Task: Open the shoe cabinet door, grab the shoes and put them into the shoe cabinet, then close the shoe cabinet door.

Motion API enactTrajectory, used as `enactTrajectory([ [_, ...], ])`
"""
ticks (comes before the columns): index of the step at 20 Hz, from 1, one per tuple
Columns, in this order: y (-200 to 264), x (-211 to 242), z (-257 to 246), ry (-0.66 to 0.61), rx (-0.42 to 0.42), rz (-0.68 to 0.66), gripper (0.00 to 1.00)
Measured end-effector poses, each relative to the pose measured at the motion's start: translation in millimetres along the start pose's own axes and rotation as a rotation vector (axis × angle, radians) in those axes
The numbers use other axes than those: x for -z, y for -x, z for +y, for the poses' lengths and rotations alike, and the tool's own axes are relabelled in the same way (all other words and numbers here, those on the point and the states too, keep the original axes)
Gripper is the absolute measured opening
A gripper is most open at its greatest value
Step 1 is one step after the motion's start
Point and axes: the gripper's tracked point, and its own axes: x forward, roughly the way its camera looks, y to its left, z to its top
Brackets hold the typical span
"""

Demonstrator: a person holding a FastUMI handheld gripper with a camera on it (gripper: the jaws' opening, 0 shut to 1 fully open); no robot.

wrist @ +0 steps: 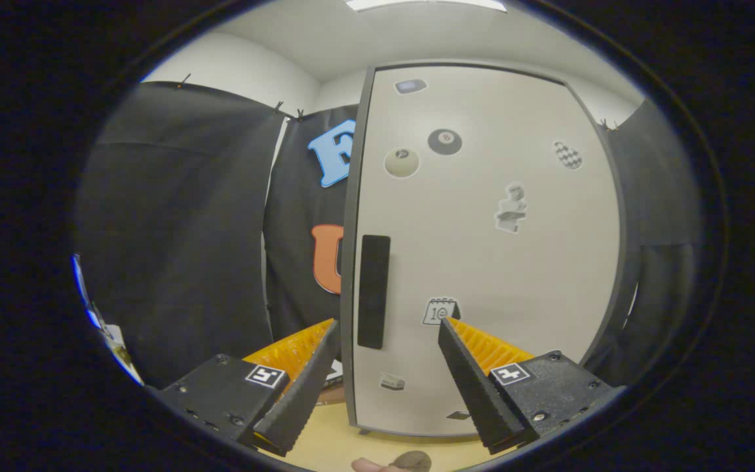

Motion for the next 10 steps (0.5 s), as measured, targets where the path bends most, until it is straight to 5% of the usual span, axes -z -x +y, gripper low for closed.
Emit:
enactTrajectory([
  [5, -54.1, -10.5, 7.1, -0.057, 0.027, 0.006, 0.98],
  [10, -73.2, -15.7, -2.5, 0.005, 0.153, 0.006, 0.67],
])
